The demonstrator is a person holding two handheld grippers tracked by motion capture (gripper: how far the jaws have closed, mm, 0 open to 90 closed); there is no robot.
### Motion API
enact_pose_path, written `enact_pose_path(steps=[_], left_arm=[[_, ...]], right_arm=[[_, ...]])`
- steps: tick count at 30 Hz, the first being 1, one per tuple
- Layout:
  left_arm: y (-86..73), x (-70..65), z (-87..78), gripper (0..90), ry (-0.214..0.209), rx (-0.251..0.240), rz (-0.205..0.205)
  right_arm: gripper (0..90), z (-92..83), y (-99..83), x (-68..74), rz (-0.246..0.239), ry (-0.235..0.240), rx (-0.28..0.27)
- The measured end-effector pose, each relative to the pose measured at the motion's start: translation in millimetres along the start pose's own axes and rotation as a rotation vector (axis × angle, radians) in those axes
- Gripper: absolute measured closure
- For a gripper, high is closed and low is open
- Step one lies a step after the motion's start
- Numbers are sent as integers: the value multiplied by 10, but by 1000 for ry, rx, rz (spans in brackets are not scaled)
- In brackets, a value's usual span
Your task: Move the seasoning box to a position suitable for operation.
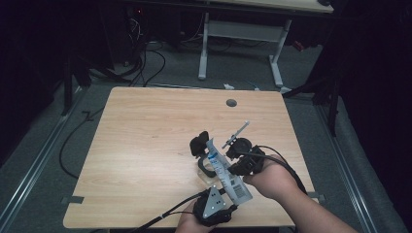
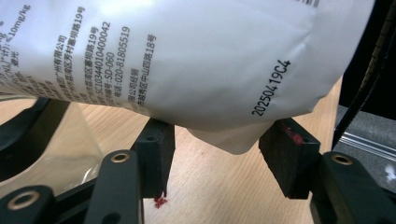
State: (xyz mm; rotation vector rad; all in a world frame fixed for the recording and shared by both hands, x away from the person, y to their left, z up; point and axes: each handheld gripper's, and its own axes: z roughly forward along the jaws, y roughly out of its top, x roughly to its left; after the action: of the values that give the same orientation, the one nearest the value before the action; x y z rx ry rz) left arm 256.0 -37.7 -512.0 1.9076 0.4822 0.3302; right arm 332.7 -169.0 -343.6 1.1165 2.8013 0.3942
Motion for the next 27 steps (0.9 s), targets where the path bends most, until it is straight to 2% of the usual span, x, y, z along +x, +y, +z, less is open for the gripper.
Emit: enact_pose_path(steps=[8, 12, 27], left_arm=[[-12, 6, -44, 484, 8, 0, -4], [4, 0, -55, 494, -1, -5, -8], [83, -67, -21, 512, -13, -14, 19]], right_arm=[[897, 55, 75, 0, -13, -9, 8], [897, 57, 93, -10, -19, -15, 10], [897, 20, 71, -42, -22, -37, 15]])
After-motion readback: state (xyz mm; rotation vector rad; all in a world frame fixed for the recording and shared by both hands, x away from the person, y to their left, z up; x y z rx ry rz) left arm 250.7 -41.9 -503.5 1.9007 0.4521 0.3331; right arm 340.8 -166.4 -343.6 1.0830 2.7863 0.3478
